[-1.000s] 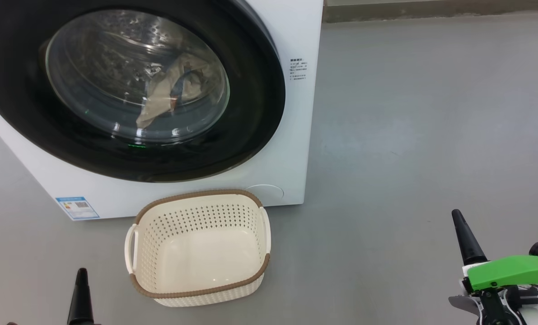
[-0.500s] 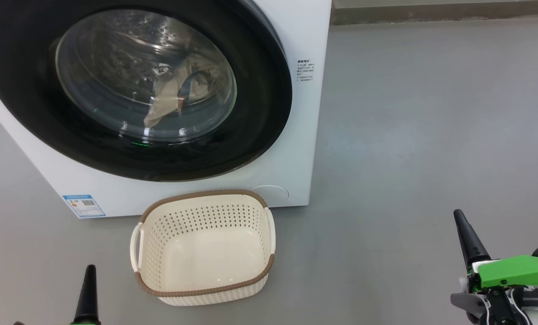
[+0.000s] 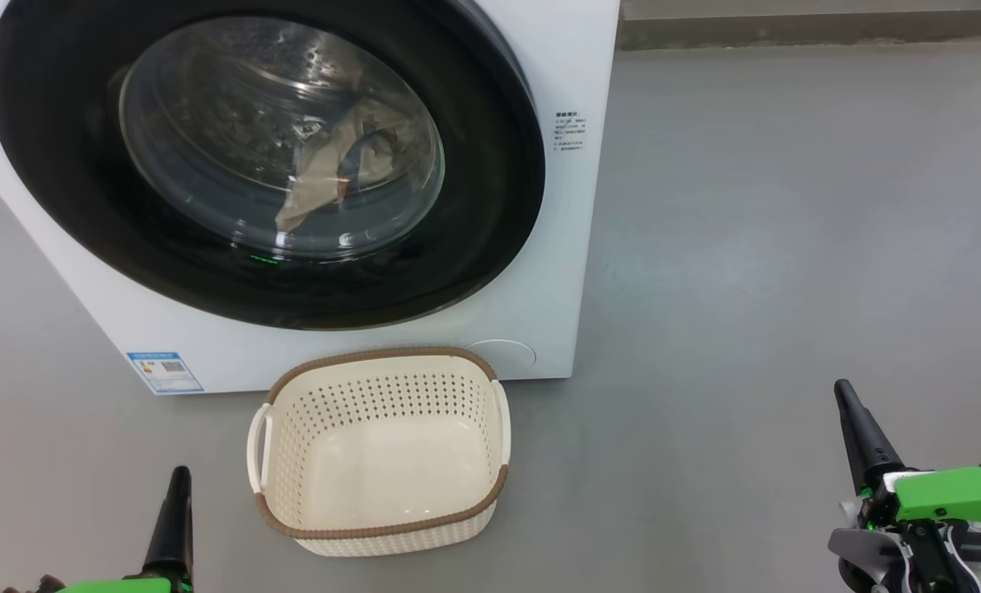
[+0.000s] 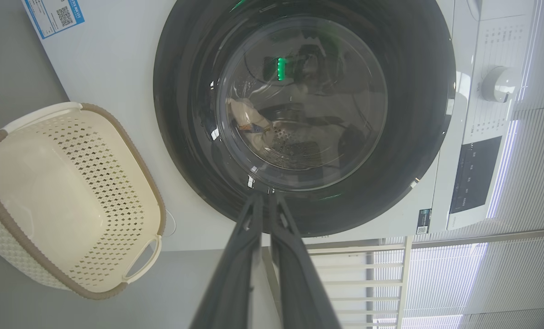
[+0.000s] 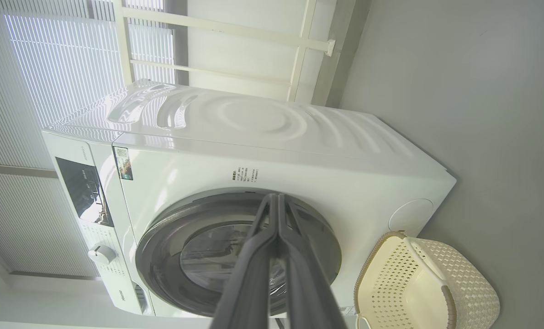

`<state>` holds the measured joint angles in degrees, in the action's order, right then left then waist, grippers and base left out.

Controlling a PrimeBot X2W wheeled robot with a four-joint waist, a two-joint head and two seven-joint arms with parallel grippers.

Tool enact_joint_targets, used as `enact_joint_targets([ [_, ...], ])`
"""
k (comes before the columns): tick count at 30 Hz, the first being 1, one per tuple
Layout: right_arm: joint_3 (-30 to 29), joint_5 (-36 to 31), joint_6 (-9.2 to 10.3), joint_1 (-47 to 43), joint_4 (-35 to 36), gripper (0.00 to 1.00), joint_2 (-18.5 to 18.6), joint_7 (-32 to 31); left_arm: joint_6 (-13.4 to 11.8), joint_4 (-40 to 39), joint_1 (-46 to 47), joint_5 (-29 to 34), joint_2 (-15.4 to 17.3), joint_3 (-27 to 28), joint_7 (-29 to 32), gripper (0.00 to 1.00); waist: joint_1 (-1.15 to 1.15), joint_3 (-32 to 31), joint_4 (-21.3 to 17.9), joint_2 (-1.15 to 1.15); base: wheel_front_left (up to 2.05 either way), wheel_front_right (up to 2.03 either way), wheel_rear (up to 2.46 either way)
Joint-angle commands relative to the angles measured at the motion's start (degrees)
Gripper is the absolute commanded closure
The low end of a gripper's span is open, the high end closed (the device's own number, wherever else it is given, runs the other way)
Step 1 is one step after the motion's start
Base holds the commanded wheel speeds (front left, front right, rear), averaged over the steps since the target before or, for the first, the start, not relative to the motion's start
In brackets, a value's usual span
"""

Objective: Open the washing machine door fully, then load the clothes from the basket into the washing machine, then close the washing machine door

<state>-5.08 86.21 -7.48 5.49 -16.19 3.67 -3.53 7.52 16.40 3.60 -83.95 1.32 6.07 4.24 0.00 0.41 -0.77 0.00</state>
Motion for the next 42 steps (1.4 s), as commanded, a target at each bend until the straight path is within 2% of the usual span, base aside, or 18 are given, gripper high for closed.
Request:
enact_joint_targets([
  [1,0.54,1.34,-0.02,0.72,1.88,1.0,0.33,-0.6,-0.03,-1.94,2.24,-1.54,1.43,1.27,0.64,1.0,0.0,-0.03,0.09,0.0,0.0,0.0,0.0],
  [11,-0.59,6.66,-0.01,0.62,2.21,1.0,-0.17,-2.28,-0.03,-2.34,2.6,-8.2,1.55,0.47,2.27,1.0,0.0,-0.23,0.77,0.0,0.0,0.0,0.0],
  [42,-0.91,6.39,-0.01,0.65,2.19,1.0,-0.39,-2.53,-0.03,-2.35,2.6,-8.21,1.55,0.46,2.26,1.0,0.0,-0.23,0.77,0.0,0.0,0.0,0.0],
])
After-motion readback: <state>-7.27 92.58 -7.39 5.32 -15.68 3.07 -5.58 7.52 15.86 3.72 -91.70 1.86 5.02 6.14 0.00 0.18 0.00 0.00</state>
